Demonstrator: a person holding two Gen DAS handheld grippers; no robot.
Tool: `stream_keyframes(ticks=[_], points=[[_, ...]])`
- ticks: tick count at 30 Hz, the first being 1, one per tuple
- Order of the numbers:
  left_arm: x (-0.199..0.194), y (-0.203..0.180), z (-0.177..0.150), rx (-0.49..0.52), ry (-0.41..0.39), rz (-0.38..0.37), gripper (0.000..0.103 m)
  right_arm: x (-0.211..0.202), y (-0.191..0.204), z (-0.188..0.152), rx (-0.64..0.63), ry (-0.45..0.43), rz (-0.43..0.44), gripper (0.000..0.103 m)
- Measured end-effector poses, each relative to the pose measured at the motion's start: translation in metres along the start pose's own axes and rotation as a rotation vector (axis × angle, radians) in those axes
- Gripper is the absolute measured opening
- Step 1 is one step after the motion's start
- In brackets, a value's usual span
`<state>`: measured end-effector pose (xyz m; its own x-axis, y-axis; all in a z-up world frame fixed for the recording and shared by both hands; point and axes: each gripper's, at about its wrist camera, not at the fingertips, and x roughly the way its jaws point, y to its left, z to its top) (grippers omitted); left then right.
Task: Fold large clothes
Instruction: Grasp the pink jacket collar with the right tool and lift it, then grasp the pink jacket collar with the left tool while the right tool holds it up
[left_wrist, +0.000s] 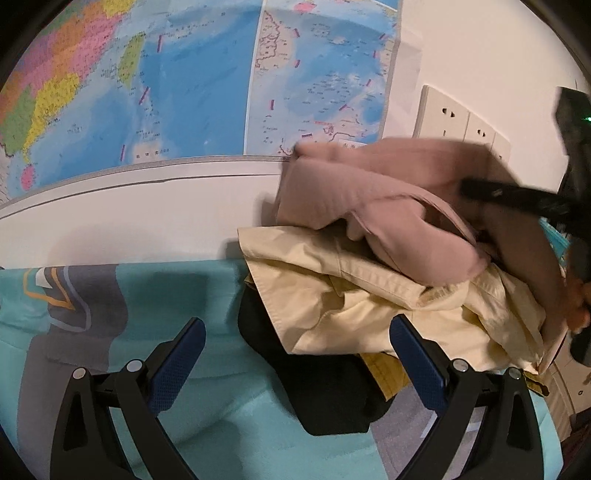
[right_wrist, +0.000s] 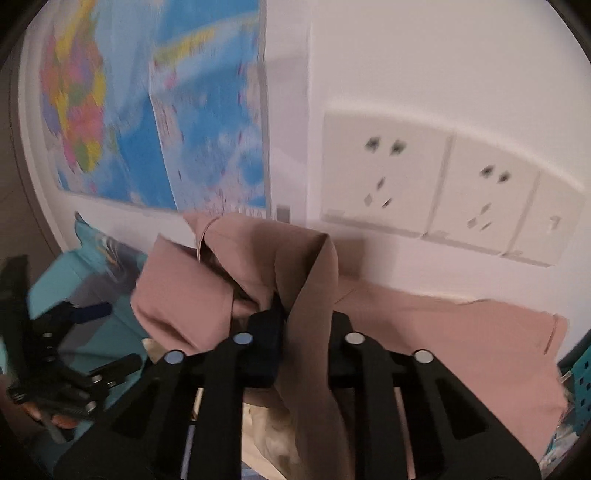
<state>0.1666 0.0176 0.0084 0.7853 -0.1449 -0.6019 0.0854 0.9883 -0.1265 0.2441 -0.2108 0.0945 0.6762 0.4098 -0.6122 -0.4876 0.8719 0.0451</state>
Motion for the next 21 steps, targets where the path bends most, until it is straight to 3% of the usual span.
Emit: stream_keyframes(ticks=[3, 5, 7, 8, 10, 12, 16, 21], points=[[0.001, -0.001, 0.005, -0.001, -0.016, -0.033, 0.096, -0.008, -0.007, -0.001, 0.026, -0.017, -0.002, 0.016], [0.001, -0.004, 0.010, 0.006, -0.035, -0.055, 0.096, 0.002, -0.004, 0.000, -0.001, 0.013, -0.038, 0.030], [0.003, -0.006, 0.014, 0.011, -0.042, -0.073, 0.096, 0.014, 0.000, -0.002, -0.024, 0.035, -0.039, 0.052], [0.005, -0.006, 0.016, 0.012, -0.042, -0.077, 0.096, 0.018, 0.001, -0.004, -0.034, 0.041, -0.053, 0.050], [0.009, -0.005, 0.019, 0.010, -0.036, -0.083, 0.096, 0.024, 0.003, -0.003, -0.035, 0.077, -0.056, 0.022], [0.012, -0.002, 0.022, -0.005, -0.025, -0.105, 0.096, 0.015, 0.003, 0.002, -0.033, 0.047, -0.079, 0.013], [0.014, 0.001, 0.024, -0.012, -0.035, -0.167, 0.096, -0.039, 0.000, 0.022, -0.014, -0.086, -0.099, 0.012], [0.003, -0.016, 0.025, 0.059, -0.080, -0.243, 0.096, -0.109, -0.007, 0.051, -0.001, -0.220, -0.126, 0.011]])
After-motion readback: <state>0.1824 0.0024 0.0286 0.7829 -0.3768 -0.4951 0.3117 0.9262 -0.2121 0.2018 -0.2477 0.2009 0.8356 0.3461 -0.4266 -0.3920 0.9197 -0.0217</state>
